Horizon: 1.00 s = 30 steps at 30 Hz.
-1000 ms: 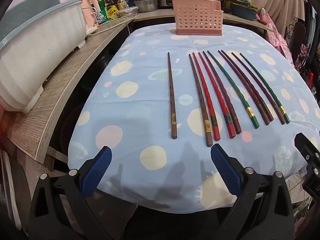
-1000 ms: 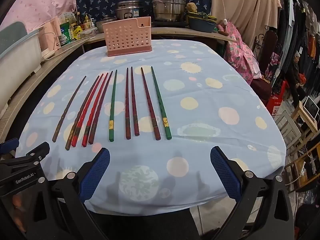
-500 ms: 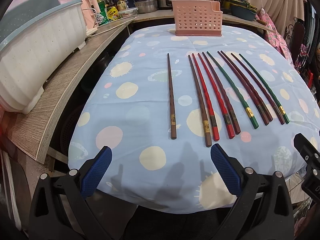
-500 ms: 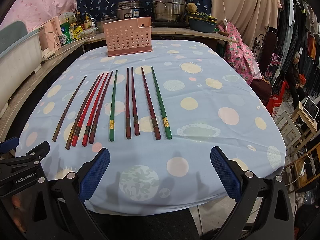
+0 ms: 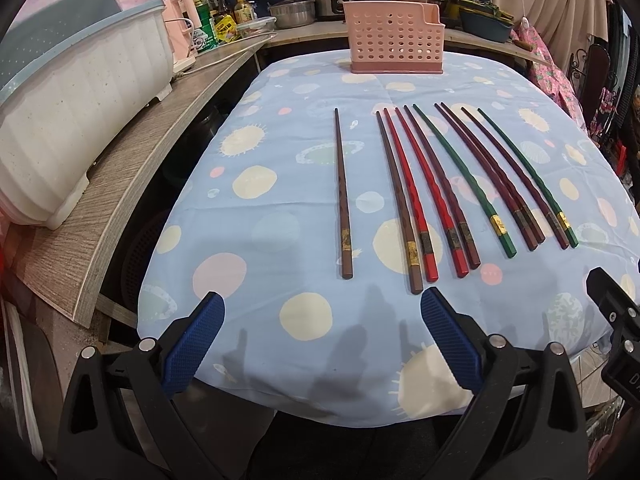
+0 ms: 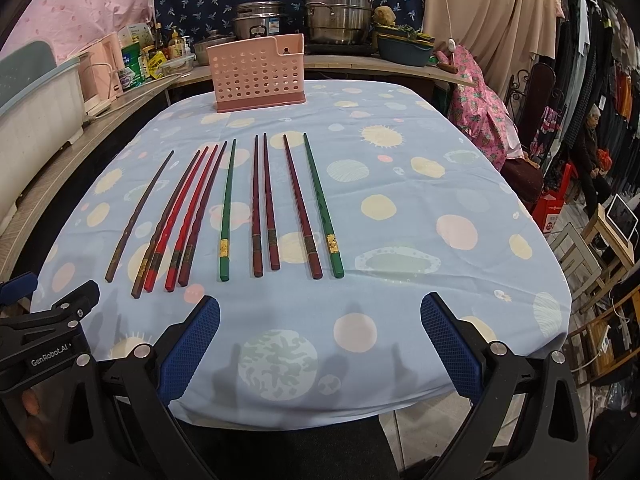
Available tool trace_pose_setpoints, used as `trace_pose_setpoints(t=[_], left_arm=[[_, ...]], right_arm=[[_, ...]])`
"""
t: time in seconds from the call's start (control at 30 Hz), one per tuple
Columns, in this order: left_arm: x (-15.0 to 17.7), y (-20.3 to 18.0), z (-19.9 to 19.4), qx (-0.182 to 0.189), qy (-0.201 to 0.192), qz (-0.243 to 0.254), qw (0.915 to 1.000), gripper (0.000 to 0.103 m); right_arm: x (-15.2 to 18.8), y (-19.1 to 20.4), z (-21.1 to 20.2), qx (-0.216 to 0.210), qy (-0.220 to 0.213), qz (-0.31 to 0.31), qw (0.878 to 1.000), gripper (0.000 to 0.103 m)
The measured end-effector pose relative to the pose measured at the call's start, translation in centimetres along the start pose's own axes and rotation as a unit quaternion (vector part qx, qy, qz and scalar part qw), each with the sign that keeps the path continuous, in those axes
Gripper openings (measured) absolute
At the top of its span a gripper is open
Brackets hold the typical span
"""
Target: Organize utensils
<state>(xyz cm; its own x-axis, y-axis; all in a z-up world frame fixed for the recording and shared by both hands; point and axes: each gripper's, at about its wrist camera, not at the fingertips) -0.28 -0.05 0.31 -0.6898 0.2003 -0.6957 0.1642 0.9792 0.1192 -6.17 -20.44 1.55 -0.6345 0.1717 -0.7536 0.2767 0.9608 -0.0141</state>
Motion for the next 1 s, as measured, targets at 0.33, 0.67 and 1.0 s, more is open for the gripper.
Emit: trace_pose_setpoints(t=[0.33, 0.67, 1.0], left_arm=[[0.02, 0.06, -0.02, 0.000, 0.000, 0.000, 1.0000, 0.094], [0.01, 0.11, -0.02, -0.001, 0.000, 0.000, 1.0000, 0.094], [-0.13, 0.11, -0.12, -0.001, -0.002, 0.001, 1.0000, 0.094]], right_arm=[[-0.10, -0.37, -0.11, 0.001, 0.000, 0.000, 1.000, 0.096], [-0.15, 0.34, -0.36, 0.001, 0.000, -0.001, 1.000, 0.096], [0.01, 0.13, -0.33, 0.001, -0.001, -0.001, 1.000, 0.096]])
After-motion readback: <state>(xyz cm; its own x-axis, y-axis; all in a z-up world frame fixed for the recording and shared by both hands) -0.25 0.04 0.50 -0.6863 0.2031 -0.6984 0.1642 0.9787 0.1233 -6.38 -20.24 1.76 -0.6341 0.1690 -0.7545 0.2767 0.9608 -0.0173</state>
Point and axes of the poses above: each gripper's, at about its wrist camera, not at the fingertips, and z roughly the way its jaws point, y to its left, x to its underside, and after that the axes turned 7 degrees about -y, right-handed
